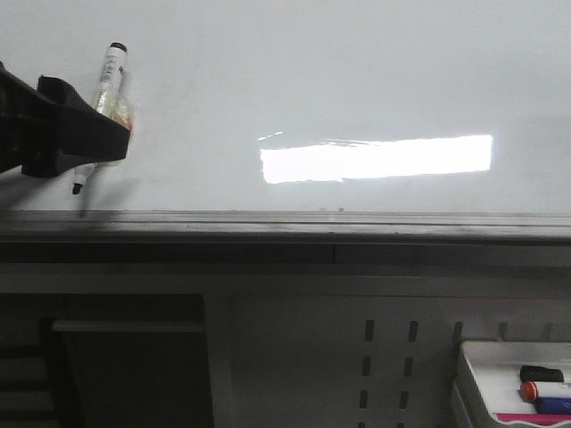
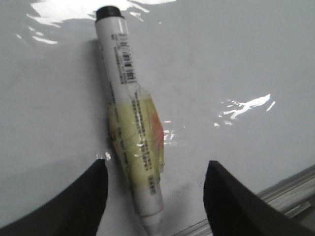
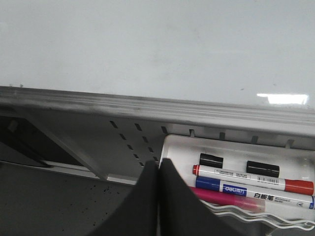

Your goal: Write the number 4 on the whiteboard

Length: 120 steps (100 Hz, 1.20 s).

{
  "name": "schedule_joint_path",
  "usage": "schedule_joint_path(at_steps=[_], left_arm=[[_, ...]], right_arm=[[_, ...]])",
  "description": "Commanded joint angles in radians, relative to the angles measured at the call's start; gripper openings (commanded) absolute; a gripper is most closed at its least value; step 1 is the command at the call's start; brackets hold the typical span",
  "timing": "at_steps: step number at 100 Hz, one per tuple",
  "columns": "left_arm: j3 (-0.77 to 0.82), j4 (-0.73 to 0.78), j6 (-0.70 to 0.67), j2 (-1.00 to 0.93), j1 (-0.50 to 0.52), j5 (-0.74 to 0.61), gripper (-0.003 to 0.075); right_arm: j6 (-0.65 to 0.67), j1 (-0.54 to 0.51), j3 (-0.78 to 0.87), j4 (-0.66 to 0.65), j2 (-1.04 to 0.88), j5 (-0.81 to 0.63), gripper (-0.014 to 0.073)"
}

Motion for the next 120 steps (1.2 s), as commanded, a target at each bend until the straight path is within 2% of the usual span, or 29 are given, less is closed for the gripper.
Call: schedule_joint_path(at_steps=[1,9,13,18,26,47,69,84,91,108,113,120], left_arm=[[-0.032,-0.039,-0.010,0.003,-0.005,-0.056,0.0386],[-0.032,-0.062,-0.010,0.016,0.002,-0.034,0.0382],[-0.032,-0.062,-0.010,0.021,0.002,-0.027,0.0345],[-0.032,-0.059,-0.010,0.023,0.002,-0.020,0.0242],[-0.032,-0.053,-0.010,0.023,0.002,0.007,-0.0025],[-0.032,0.047,-0.005,0.016,0.002,0.015,-0.0020],[-0.016,0.405,-0.005,-0.059,-0.033,-0.028,-0.0020],[0.028,0.665,-0.005,-0.129,-0.070,-0.191,-0.0020],[0.043,0.755,-0.005,-0.154,-0.072,-0.243,-0.0020],[0.061,0.769,-0.005,-0.193,-0.072,-0.249,-0.0020],[0.061,0.777,-0.005,-0.197,-0.072,-0.266,-0.0020],[0.061,0.815,-0.005,-0.198,-0.072,-0.285,-0.0020]], right_arm=[[-0.014,0.003,-0.038,0.006,0.009,-0.063,-0.0064],[-0.014,0.003,-0.038,0.006,0.009,-0.063,-0.0064],[-0.014,0.003,-0.038,0.006,0.009,-0.063,-0.0064],[-0.014,0.003,-0.038,0.006,0.009,-0.063,-0.0064],[-0.014,0.003,-0.042,0.006,0.009,-0.057,-0.0064],[-0.110,0.065,-0.144,0.006,0.014,0.042,-0.0064],[-0.125,0.265,-0.300,0.006,0.105,0.064,-0.0064],[-0.126,0.445,-0.392,0.004,0.200,0.058,-0.0053],[-0.126,0.512,-0.423,-0.001,0.237,0.041,0.0011],[-0.126,0.614,-0.486,-0.001,0.301,0.037,0.0325],[-0.126,0.624,-0.498,-0.003,0.318,0.032,0.0363],[-0.126,0.636,-0.517,-0.003,0.343,0.025,0.0362]])
